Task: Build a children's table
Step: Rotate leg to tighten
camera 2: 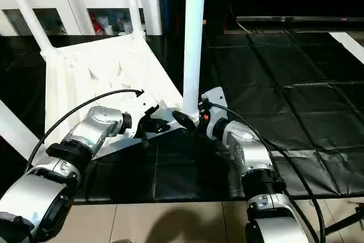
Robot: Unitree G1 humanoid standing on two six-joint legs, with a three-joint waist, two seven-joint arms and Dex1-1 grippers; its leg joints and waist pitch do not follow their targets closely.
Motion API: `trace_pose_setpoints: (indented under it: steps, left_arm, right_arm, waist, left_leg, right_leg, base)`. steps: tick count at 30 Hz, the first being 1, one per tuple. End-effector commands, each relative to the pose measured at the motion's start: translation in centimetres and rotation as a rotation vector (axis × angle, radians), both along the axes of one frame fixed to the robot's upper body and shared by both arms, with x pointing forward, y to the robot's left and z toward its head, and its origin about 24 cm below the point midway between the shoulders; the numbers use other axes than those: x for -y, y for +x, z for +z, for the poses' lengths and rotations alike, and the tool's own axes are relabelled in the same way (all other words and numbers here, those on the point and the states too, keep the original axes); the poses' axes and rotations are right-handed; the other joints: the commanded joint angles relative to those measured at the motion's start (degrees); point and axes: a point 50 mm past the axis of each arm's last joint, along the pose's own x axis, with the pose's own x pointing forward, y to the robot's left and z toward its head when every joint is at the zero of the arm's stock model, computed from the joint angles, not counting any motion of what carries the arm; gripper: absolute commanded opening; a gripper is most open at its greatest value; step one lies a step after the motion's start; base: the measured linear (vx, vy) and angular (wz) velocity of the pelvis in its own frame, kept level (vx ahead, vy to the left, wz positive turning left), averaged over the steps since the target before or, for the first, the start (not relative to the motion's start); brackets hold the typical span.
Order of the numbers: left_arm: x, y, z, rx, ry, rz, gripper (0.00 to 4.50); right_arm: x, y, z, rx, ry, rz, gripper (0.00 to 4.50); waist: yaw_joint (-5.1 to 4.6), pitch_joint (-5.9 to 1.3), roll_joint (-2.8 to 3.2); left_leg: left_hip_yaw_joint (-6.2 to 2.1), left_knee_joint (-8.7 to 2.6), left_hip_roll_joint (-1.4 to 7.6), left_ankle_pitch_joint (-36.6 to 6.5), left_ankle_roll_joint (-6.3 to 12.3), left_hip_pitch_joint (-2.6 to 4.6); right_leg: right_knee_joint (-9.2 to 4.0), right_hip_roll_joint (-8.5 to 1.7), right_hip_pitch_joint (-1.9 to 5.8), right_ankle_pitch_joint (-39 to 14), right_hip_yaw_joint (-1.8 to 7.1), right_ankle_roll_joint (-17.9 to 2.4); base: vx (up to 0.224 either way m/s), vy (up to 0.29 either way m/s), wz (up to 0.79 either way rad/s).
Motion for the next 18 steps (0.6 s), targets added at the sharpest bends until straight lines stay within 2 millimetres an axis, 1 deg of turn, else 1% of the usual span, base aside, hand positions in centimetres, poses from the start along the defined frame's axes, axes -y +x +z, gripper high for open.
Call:
trace_pose_setpoints:
  steps: [1,2,3,4,5,6,7,8,10,12,13,15,16,18]
  left_arm:
    - [-1.2,-1.6,0.3,-0.03,0.047,-0.241,0.0]
    - [-1.2,-1.7,0.3,-0.032,0.047,-0.244,0.0]
    - [-1.2,-1.7,0.3,-0.032,0.047,-0.244,0.0]
    - [-1.2,-1.7,0.2,-0.036,0.049,-0.252,0.0]
    - [-1.3,-1.8,0.2,-0.037,0.051,-0.254,0.0]
    - [-1.3,-1.8,0.2,-0.039,0.053,-0.26,0.0]
    - [-1.4,-1.9,0.2,-0.042,0.055,-0.268,0.0]
    - [-1.4,-1.9,0.2,-0.044,0.058,-0.279,0.0]
    - [-1.5,-2.2,0.2,-0.048,0.061,-0.303,0.0]
    - [-1.6,-2.5,0.2,-0.05,0.062,-0.321,0.0]
    - [-1.6,-2.6,0.2,-0.052,0.062,-0.333,0.0]
    - [-1.6,-2.8,0.2,-0.054,0.063,-0.343,0.0]
    - [-1.6,-2.9,0.1,-0.054,0.064,-0.347,0.0]
    - [-1.5,-3.0,0.0,-0.055,0.064,-0.352,0.0]
  right_arm:
    - [-0.4,-0.8,0.7,0.002,-0.024,0.285,4.43]
    - [-0.4,-0.8,0.7,0.002,-0.024,0.284,4.43]
    - [-0.4,-0.8,0.7,0.002,-0.024,0.284,4.43]
    - [-0.4,-0.9,0.7,0.004,-0.025,0.283,4.43]
    - [-0.4,-0.9,0.7,0.004,-0.026,0.282,4.43]
    - [-0.4,-0.9,0.7,0.005,-0.025,0.283,4.43]
    - [-0.4,-0.9,0.8,0.007,-0.022,0.288,4.43]
    - [-0.5,-0.9,0.9,0.009,-0.018,0.3,4.43]
    - [-0.5,-1.1,1.0,0.019,-0.018,0.337,4.43]
    - [-0.4,-1.3,0.9,0.021,-0.019,0.37,4.43]
    - [-0.5,-1.3,0.9,0.014,-0.012,0.39,4.43]
    - [-0.5,-1.4,0.9,0.004,0.003,0.41,4.43]
    - [-0.6,-1.3,1.0,-0.003,0.014,0.418,4.17]
    - [-0.7,-1.3,1.0,-0.016,0.026,0.431,4.09]
  waist:
    - [1.19,-4.29,-0.24]
    - [1.04,-4.23,-0.17]
    - [1.45,-4.24,-0.25]
    - [1.98,-4.25,0.01]
    - [2.17,-4.21,-0.1]
    - [2.62,-4.27,-0.16]
    - [2.97,-4.28,-0.26]
    - [3.12,-4.32,-0.27]
    - [3.17,-4.35,-0.52]
    - [3.1,-4.3,-0.76]
    - [3.05,-4.25,-0.76]
    - [3.06,-4.31,-0.72]
    - [3.12,-4.31,-0.73]
    - [3.11,-4.36,-0.67]
  left_leg:
    - [-0.94,-3.45,3.08,-9.24,5.78,0.12]
    - [-0.75,-3.41,3.11,-9.3,5.91,0.25]
    - [-0.73,-3.47,3.13,-8.7,5.71,0.48]
    - [-0.62,-3.48,3.3,-9.24,5.35,1.05]
    - [-0.57,-3.53,3.38,-9.56,5.03,1.2]
    - [-0.63,-3.67,3.49,-9.44,4.48,1.06]
    - [-0.56,-3.71,3.66,-9.66,4.09,1.38]
    - [-0.53,-3.68,3.66,-9.74,3.87,1.48]
    - [-0.42,-3.7,3.48,-9.84,3.7,1.08]
    - [-0.27,-3.7,3.33,-9.94,3.84,0.93]
    - [-0.25,-3.68,3.25,-9.57,3.96,0.77]
    - [-0.18,-3.53,3.18,-9.25,4.22,0.75]
    - [-0.22,-3.56,3.23,-9.02,4.26,0.76]
    - [-0.24,-3.53,3.25,-8.85,4.37,0.74]
  right_leg:
    - [-4.71,-5.63,3.43,-18.02,3.69,-7.93]
    - [-4.19,-5.21,3.08,-14.52,3.85,-9.36]
    - [-3.89,-5.21,3.11,-12.19,3.87,-10.58]
    - [-3.85,-5.16,2.66,-11.77,3.93,-11.38]
    - [-3.87,-5.22,2.65,-11.9,3.96,-11.64]
    - [-3.67,-5.36,2.88,-11.9,3.98,-12.06]
    - [-3.54,-5.33,2.58,-11.4,4.1,-12.31]
    - [-3.46,-5.36,2.57,-11.11,4.13,-12.5]
    - [-3.12,-5.48,2.96,-10.31,4.15,-12.5]
    - [-3.23,-5.71,3.08,-11.25,4.14,-11.84]
    - [-3.32,-5.79,3.16,-12.08,4.17,-11.41]
    - [-3.39,-5.76,3.12,-12.96,4.15,-11.08]
    - [-3.41,-5.77,3.09,-12.98,4.16,-11.02]
    - [-3.34,-5.75,3.12,-13.0,4.1,-11.18]
  base:
    - [0.0,0.0,0.0]
    - [0.0,0.0,0.0]
    - [0.0,0.0,0.0]
    - [0.0,0.0,0.0]
    - [0.0,0.0,0.0]
    - [0.0,0.0,0.0]
    - [0.0,0.0,0.0]
    - [0.0,0.0,0.0]
    - [0.0,0.0,0.0]
    - [0.0,0.0,0.0]
    - [0.0,0.0,0.0]
    - [0.0,0.0,0.0]
    - [0.0,0.0,0.0]
    - [0.0,0.0,0.0]
